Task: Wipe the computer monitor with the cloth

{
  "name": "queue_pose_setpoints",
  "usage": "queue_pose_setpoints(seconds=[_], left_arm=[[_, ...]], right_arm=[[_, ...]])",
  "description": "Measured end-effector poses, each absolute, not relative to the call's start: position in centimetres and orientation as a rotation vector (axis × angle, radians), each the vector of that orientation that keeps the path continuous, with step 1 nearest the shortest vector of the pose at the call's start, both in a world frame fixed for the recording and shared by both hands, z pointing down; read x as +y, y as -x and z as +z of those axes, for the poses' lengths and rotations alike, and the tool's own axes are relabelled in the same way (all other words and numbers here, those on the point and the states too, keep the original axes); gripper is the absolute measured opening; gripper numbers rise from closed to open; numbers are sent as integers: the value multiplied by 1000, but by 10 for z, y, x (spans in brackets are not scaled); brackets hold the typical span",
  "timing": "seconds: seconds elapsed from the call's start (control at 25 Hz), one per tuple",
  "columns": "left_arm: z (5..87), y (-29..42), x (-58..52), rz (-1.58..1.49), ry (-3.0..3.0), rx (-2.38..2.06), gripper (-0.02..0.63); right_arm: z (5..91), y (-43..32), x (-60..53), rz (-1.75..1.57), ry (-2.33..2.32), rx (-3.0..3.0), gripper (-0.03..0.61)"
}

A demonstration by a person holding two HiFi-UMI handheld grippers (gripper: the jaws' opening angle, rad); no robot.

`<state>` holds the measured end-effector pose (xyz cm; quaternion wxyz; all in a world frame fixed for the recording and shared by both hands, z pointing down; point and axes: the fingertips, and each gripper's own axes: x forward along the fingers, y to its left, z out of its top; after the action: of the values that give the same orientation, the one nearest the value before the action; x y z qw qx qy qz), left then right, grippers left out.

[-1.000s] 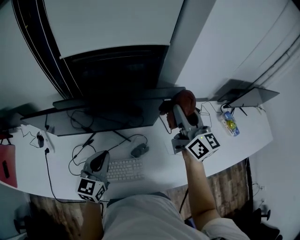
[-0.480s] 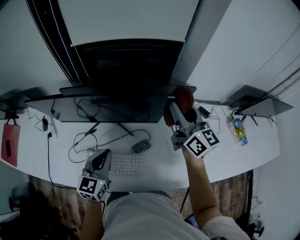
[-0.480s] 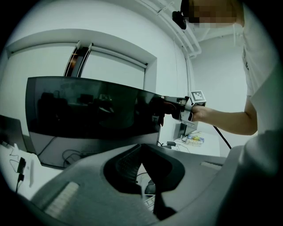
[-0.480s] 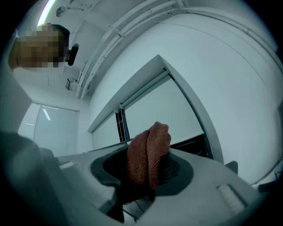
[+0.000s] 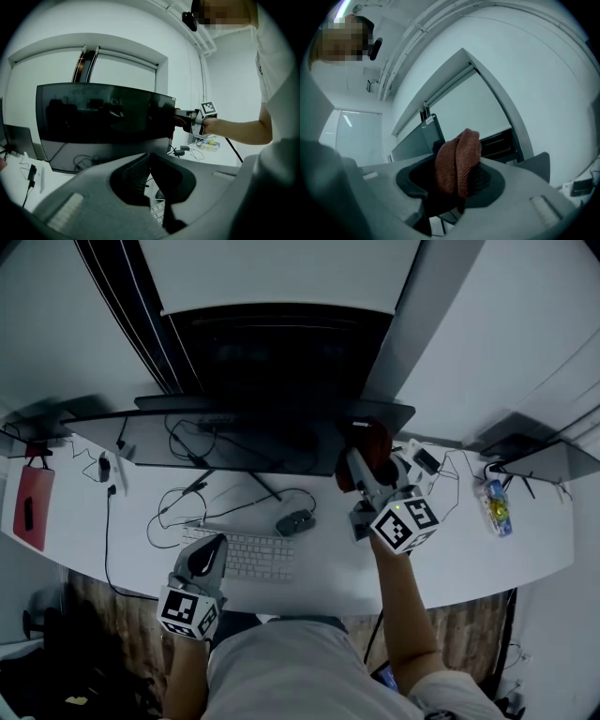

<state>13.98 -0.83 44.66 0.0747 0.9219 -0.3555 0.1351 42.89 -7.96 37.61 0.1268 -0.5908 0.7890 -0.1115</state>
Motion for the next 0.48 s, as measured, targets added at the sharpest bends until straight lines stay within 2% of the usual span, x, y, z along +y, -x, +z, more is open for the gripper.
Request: queue_pose_setpoints(seconds=[0.48], left_arm=[[462,-114,-24,448,-2755,-1043,9]], right_arm=[[449,-430,-86,-474,1813,2236,169]])
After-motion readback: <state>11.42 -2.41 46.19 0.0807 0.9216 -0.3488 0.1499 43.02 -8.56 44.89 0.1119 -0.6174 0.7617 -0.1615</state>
